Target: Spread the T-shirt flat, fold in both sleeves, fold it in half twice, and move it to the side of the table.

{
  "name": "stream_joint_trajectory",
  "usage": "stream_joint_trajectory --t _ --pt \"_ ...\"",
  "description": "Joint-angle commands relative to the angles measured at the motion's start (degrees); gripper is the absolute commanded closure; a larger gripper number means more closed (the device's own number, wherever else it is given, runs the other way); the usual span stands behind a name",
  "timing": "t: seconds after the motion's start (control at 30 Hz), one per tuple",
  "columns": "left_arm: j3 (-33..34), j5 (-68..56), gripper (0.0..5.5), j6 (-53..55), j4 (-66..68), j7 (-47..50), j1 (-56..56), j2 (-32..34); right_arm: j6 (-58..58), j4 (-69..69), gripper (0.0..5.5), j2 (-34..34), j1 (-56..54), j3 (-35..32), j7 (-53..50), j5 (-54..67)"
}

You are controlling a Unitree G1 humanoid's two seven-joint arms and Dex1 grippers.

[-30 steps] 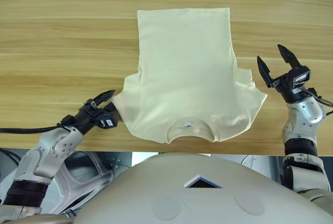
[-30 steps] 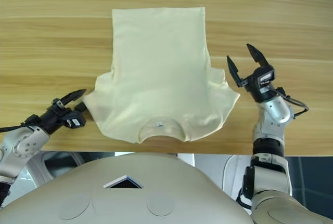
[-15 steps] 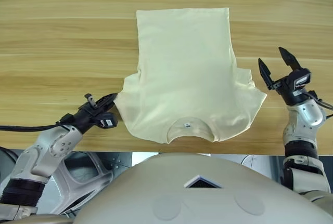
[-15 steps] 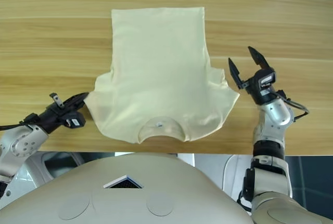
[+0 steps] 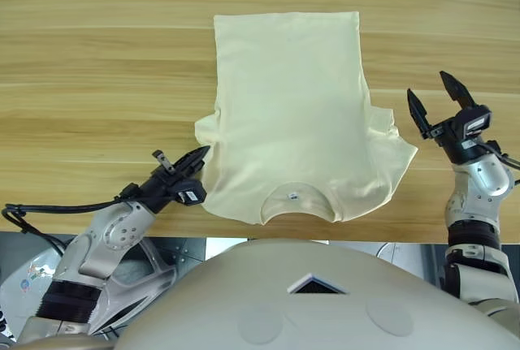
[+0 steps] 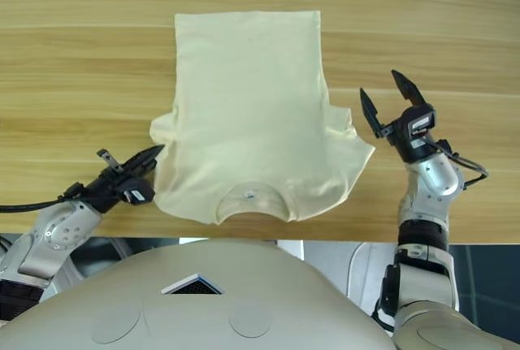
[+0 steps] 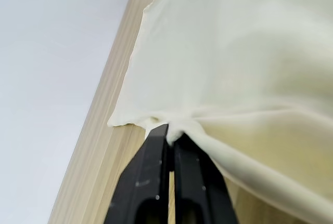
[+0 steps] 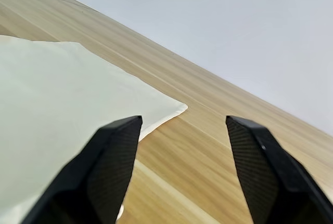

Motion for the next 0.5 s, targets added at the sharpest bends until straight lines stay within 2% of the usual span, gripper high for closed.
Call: stream_joint_trajectory --t 0.03,0.23,0.5 --pt "-0.42 0.49 5.48 -0.03 0.72 -0.04 -0.70 -1.23 0.27 0.01 2.53 -0.67 0.06 -0.06 0.22 -0.13" --pt "0.25 0.97 5.48 -1.46 -0.03 1.26 -2.97 -2.84 -0.07 0.65 2.53 -0.32 0.35 0.18 0.13 -0.49" --pt "-4.12 2.87 5.48 -3.05 1.64 -1.05 -5.40 -3.37 -0.46 1.32 2.53 0.10 0.17 0.70 -0.16 -1.21"
